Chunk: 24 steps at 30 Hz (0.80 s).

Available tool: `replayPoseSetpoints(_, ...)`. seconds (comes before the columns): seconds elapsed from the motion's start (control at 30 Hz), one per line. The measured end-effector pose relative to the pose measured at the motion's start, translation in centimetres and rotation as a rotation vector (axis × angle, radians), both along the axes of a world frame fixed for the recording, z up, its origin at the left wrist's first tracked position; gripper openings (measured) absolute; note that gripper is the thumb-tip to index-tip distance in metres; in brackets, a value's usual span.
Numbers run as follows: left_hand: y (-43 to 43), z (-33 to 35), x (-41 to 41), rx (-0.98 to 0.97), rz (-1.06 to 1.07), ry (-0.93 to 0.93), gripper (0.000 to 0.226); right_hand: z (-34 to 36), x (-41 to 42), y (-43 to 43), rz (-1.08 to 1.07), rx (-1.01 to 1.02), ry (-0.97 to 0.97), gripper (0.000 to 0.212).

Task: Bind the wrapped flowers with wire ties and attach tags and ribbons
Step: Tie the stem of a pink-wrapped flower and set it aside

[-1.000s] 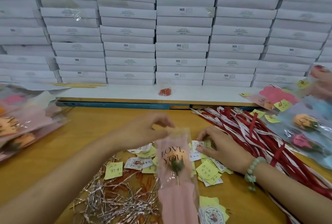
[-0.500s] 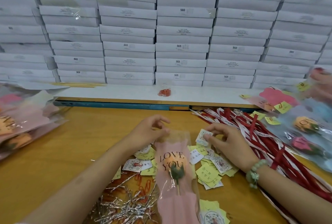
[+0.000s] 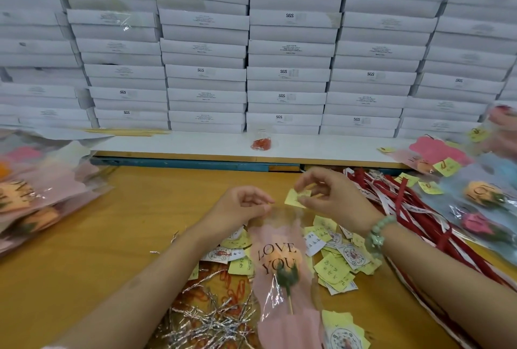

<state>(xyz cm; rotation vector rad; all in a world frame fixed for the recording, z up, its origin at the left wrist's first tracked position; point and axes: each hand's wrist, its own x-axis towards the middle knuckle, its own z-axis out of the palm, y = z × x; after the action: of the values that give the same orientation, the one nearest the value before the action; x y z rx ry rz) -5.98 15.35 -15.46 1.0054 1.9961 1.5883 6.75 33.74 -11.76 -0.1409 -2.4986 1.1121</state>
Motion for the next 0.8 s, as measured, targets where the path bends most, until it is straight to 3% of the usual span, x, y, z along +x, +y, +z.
replayPoseSetpoints(0.1, -0.1, -0.1, -0.2, 0.016, -0.010, -0.026, 0.011, 0.6, -1.5, -0.7, -0.024, -0.023, -0.005, 0.029)
replayPoseSetpoints(0.27, -0.1, -0.3, -0.5, 0.037, -0.028, -0.053, 0.012, 0.6, -3.0, -1.1, -0.003, -0.027, -0.037, 0.020)
replayPoseSetpoints(0.8, 0.1, -0.3, -0.4, 0.110, -0.024, -0.138, 0.018, -0.2, -3.3, -1.8, 0.072, 0.051, -0.007, 0.023)
